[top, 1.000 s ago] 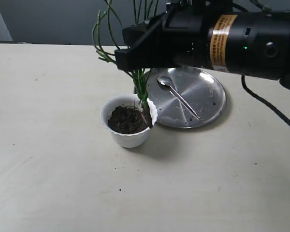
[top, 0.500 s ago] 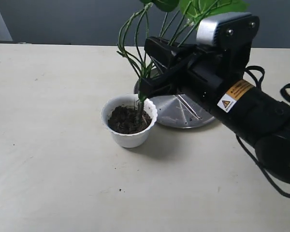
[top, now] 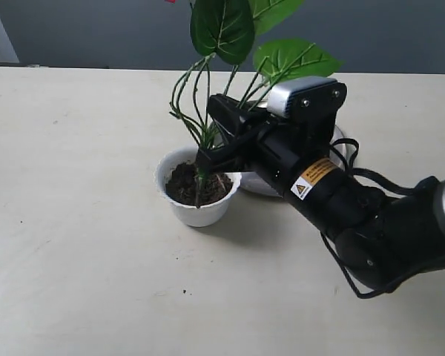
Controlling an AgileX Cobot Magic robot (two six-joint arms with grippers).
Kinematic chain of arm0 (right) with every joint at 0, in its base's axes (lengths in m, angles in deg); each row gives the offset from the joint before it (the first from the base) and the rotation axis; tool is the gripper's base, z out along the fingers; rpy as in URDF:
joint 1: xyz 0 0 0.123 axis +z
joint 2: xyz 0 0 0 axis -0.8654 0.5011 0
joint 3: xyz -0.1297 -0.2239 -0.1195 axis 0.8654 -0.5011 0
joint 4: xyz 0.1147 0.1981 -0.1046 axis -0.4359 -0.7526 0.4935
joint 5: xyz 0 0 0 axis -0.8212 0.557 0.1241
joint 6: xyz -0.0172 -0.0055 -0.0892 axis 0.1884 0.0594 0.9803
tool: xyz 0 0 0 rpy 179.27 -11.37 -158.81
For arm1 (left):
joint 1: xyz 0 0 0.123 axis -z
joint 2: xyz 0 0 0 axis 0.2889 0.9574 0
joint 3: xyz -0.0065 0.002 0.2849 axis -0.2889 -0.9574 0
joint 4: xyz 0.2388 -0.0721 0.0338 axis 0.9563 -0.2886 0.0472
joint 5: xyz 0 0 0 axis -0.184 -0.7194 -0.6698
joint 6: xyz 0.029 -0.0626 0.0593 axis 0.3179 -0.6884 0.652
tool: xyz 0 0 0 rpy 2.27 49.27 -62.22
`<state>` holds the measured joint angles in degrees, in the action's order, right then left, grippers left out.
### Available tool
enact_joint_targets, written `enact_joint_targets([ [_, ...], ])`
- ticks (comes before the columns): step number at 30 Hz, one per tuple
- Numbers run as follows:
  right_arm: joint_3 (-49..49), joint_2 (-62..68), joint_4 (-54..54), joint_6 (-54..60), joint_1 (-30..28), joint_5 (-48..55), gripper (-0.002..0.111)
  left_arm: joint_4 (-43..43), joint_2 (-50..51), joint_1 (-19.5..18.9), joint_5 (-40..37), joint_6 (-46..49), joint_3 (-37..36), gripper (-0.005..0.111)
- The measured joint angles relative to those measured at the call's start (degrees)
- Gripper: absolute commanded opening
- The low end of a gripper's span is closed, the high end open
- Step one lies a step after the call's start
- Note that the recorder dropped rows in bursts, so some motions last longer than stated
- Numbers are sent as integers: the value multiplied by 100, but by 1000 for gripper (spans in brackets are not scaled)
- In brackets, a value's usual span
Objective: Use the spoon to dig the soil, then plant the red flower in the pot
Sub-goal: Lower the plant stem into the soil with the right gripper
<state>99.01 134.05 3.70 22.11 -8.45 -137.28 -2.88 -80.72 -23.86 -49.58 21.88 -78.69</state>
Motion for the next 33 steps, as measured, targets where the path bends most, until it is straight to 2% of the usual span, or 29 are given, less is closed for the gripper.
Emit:
enact_joint_targets([
  [13,385,493,360,599,0,-88,-1,0,0,0,0,0,0,0],
  [28,486,423,-603,739,0,-98,-1,0,0,0,0,0,0,0],
  [33,1055,711,-366,1069,0,111,-1,0,0,0,0,0,0,0],
])
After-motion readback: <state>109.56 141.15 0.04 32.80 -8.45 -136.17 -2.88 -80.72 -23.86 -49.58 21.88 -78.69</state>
